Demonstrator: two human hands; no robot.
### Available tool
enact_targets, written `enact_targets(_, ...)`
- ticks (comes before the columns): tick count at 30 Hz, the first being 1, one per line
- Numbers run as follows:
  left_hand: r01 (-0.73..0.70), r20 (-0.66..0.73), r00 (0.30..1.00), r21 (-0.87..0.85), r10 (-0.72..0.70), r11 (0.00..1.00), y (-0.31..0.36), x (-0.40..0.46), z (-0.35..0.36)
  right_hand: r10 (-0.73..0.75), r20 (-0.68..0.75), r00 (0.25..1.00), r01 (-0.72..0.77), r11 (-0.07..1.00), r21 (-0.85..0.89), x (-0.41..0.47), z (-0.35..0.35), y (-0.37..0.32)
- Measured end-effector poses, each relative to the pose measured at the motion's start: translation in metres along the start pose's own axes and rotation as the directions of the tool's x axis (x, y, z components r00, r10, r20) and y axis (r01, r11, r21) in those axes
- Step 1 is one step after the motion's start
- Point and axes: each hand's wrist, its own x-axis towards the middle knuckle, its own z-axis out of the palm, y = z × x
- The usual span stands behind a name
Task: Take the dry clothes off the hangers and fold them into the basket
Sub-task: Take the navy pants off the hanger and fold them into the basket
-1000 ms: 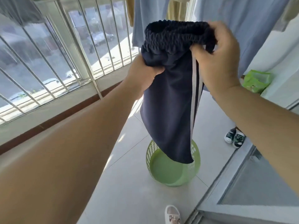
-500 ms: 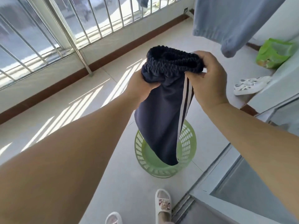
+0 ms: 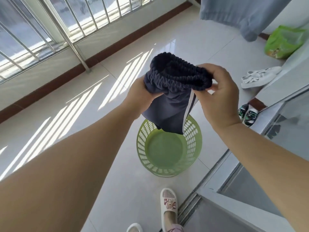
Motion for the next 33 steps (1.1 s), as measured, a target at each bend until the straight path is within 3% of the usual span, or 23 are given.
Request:
enact_targets(7, 0.152, 0.211, 0.965, 0.038, -0.156, 0.988, -0.089, -0.046, 0.022, 0.177, 0.187, 0.966, -0.177, 0.984, -0.018, -0.096, 0.01, 0.04)
enact_targets(13, 0.264, 0.314, 0.907, 0.09, -0.279, 0.96, -0.159, -0.059, 0.046, 0.438, 0.336, 0.834, -0.44, 0.895, -0.075, -0.136, 0.03, 0.08)
enact_targets(21, 0.295, 0.292, 0.905, 0.097, -0.31, 0.951, -0.211, -0.002, 0.083, 0.495, 0.343, 0.798, -0.493, 0.864, -0.099, -0.113, 0.077, 0.15)
enact_targets(33, 0.195, 0.144, 0.97, 0.003, -0.194, 0.981, -0.264, 0.12, 0.135, 0.348, 0.321, 0.881, -0.308, 0.936, -0.169, -0.045, 0.134, 0.263)
